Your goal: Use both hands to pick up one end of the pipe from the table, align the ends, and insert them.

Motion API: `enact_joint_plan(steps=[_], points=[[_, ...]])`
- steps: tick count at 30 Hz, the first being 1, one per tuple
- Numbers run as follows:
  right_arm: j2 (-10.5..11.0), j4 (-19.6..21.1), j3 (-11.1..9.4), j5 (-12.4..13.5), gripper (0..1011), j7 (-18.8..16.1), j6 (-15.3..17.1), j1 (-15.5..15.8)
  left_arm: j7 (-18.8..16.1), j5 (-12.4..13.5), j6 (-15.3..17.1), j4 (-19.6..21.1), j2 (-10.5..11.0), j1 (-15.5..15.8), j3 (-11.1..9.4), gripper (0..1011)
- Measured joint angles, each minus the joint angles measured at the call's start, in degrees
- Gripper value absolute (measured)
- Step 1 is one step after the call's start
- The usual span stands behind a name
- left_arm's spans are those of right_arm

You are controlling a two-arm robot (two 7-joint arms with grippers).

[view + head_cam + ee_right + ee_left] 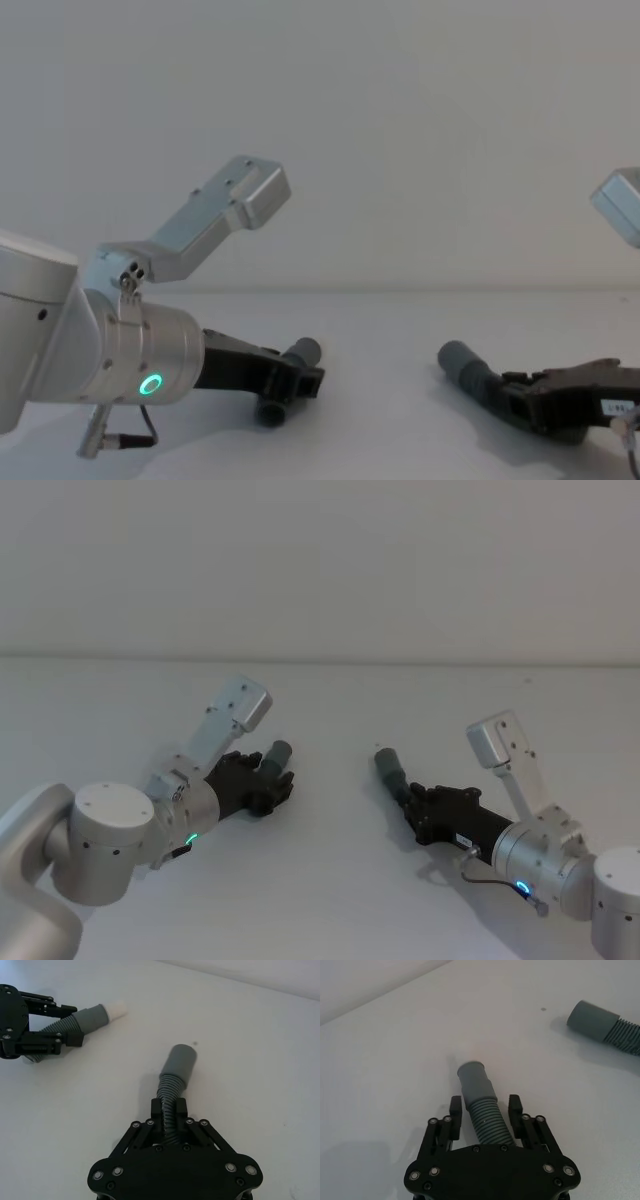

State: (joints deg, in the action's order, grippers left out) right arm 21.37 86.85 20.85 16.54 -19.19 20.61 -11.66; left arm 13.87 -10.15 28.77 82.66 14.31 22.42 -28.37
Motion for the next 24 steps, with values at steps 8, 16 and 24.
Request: enact_joint_plan(steps=[8,16,24], points=[[0.0,0.0,0.0,0.0,95,0.0,0.0,0.0,0.0,0.0,0.0,0.0,0.0,0.0,0.0,365],[0.0,0.0,0.0,0.0,94,0.0,0.0,0.0,0.0,0.0,0.0,0.0,0.0,0.0,0.0,338],[0.0,0.0,0.0,0.0,88,0.0,0.0,0.0,0.0,0.0,0.0,0.0,0.0,0.0,0.0,338]])
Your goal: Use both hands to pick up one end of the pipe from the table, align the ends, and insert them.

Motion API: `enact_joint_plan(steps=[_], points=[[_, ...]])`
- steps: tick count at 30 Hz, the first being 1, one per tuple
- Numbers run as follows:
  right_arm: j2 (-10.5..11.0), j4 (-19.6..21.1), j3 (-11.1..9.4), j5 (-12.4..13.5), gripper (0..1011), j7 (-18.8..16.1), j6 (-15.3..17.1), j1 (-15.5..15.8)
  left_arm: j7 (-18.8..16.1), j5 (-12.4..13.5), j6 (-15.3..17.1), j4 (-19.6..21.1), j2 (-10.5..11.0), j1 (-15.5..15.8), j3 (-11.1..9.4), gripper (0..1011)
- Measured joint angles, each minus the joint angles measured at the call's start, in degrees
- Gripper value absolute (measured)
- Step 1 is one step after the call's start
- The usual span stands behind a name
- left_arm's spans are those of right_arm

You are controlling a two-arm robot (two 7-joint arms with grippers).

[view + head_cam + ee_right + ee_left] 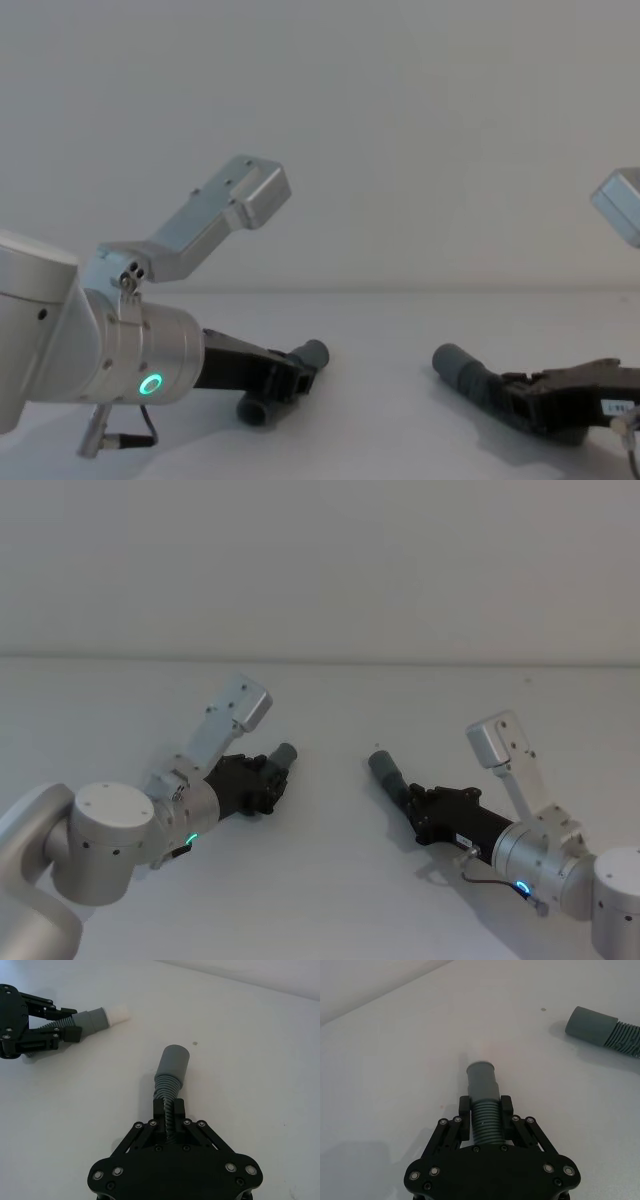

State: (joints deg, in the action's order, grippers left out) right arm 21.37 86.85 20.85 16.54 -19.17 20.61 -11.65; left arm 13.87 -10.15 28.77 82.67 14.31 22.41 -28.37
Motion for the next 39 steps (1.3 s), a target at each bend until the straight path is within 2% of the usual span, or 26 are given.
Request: enact_joint_plan(steps=[8,19,26,28,29,31,39], points=[[0.1,0.0,0.0,-0.1,86,0.0,-0.5,0.0,0.2,0.4,-0.7,0.0,0.2,0.2,-0.1,338],[0.7,0.2,-0.6,-1.1,84,-0.7,-5.6,-0.1,1.4,2.2,-5.1,0.3,1.4,1.2,-0.6,338],[1.6,0.4,-1.3,-2.1,80,-1.6,-10.5,-0.3,3.4,4.3,-10.0,0.6,3.1,2.7,-1.6,338],[2.1,0.5,-1.6,-2.7,81,-2.1,-12.8,-0.3,4.2,5.0,-11.6,0.6,3.7,3.2,-2.0,338],[2.1,0.5,-1.6,-2.7,80,-2.1,-12.8,-0.3,4.7,5.5,-12.6,0.7,4.0,3.6,-2.3,336],[2.6,0.5,-1.8,-3.1,80,-2.5,-14.5,-0.4,5.1,5.8,-13.3,0.8,4.3,3.8,-2.4,338],[4.5,0.1,-2.5,-5.0,80,-4.5,-22.0,-0.8,8.9,9.0,-20.0,0.9,6.9,6.6,-4.4,338]])
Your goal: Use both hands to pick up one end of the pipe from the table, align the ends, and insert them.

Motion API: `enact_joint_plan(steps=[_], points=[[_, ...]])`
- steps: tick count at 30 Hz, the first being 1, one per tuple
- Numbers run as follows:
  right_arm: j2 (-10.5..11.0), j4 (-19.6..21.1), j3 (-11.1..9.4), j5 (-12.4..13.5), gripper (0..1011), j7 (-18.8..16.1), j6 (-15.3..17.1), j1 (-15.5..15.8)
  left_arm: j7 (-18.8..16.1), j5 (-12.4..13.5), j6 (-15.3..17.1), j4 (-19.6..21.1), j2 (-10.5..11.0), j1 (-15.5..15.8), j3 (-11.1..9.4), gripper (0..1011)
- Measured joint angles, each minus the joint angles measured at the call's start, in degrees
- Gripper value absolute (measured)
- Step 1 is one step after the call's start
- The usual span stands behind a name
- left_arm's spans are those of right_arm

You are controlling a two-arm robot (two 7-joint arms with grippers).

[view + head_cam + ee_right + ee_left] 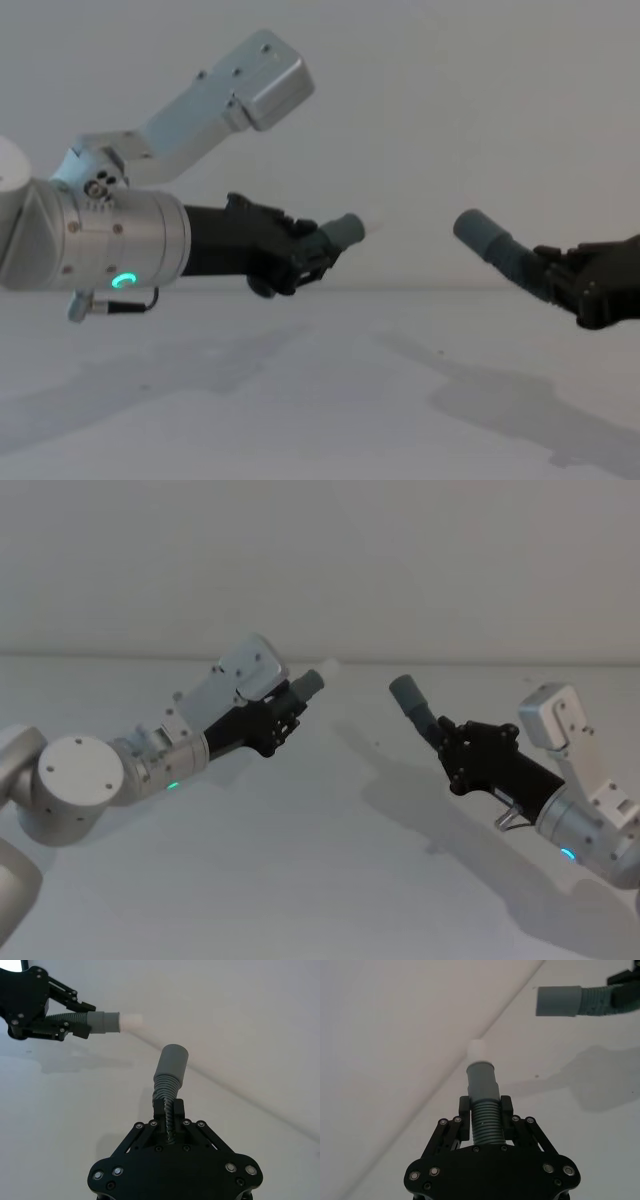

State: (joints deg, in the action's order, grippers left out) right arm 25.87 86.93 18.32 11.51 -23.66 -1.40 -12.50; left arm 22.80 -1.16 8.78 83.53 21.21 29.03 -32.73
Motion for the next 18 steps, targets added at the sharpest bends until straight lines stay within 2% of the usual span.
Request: enact_joint_plan(steps=[5,6,7,8,9,14,18], points=[[1.4,-0.9,-0.3,-1.4,80,-1.3,-4.8,-0.5,2.5,2.3,-4.6,-0.1,1.7,2.1,-1.4,338],[1.4,-0.9,-0.3,-1.4,80,-1.3,-4.8,-0.5,2.5,2.3,-4.6,-0.1,1.7,2.1,-1.4,338],[2.3,-1.6,-0.5,-2.4,80,-2.3,-8.2,-0.9,4.0,3.7,-7.5,-0.2,2.6,3.3,-2.1,338],[2.6,-1.8,-0.5,-2.7,80,-2.5,-9.0,-1.0,4.6,4.4,-8.8,-0.3,3.1,4.0,-2.5,338],[2.8,-2.0,-0.5,-2.9,80,-2.7,-9.8,-1.1,4.6,4.4,-8.8,-0.3,3.1,4.0,-2.5,338],[4.3,-3.8,-0.8,-4.9,80,-4.3,-15.9,-2.1,7.4,7.4,-14.9,-0.9,4.8,6.7,-4.1,338],[5.5,-5.2,-0.9,-6.3,80,-5.2,-20.2,-3.0,8.6,8.9,-17.8,-1.2,5.5,8.1,-4.9,338]])
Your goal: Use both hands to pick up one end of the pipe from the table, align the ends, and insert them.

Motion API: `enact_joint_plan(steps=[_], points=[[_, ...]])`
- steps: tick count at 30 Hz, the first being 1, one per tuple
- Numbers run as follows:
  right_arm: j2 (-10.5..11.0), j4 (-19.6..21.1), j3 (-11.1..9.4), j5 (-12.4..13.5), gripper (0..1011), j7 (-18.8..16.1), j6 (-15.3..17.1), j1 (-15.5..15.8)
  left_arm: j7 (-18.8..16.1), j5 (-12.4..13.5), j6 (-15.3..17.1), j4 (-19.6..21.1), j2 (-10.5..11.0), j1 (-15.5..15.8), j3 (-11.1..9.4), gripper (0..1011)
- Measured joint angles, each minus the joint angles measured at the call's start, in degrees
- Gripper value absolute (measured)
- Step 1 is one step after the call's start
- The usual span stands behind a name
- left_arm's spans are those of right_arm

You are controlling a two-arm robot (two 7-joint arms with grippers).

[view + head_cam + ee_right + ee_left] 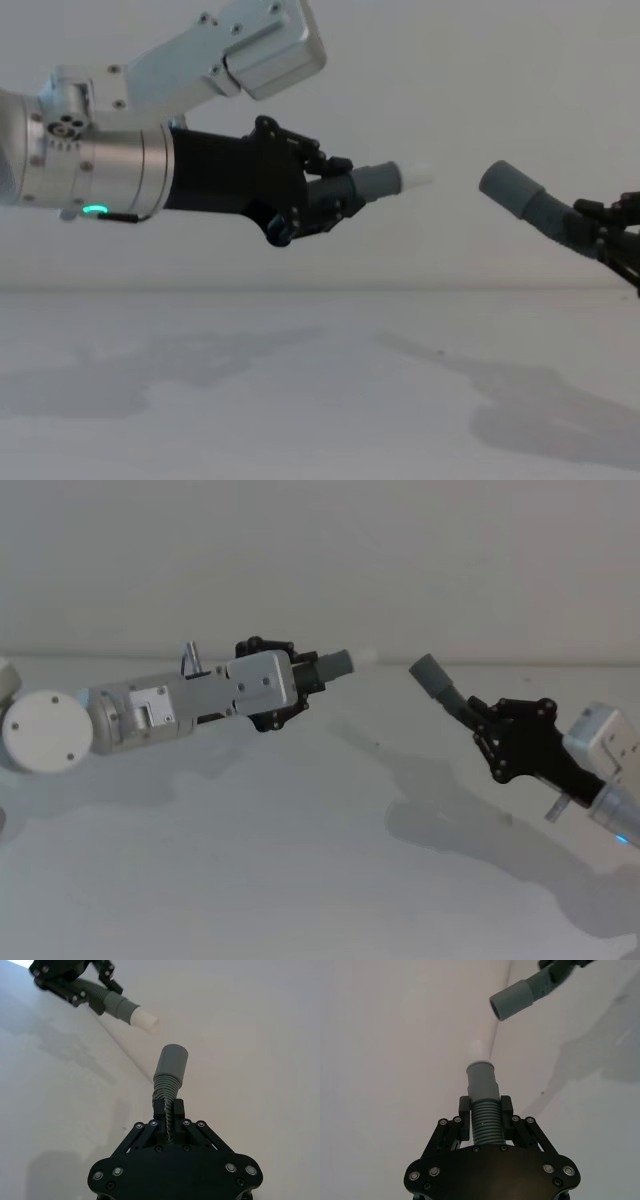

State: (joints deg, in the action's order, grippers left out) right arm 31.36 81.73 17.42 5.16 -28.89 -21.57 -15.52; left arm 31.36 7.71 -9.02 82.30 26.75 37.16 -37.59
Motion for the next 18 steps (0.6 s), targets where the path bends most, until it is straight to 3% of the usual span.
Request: enact_joint_plan(steps=[6,18], points=[[1.7,-2.7,-0.1,-2.7,80,-1.3,-7.6,-1.6,2.5,3.3,-7.1,-0.8,1.5,3.3,-1.8,338],[4.6,-8.8,-0.1,-8.9,74,-2.4,-22.5,-5.6,5.0,6.5,-14.3,-1.6,3.2,7.1,-3.8,338]])
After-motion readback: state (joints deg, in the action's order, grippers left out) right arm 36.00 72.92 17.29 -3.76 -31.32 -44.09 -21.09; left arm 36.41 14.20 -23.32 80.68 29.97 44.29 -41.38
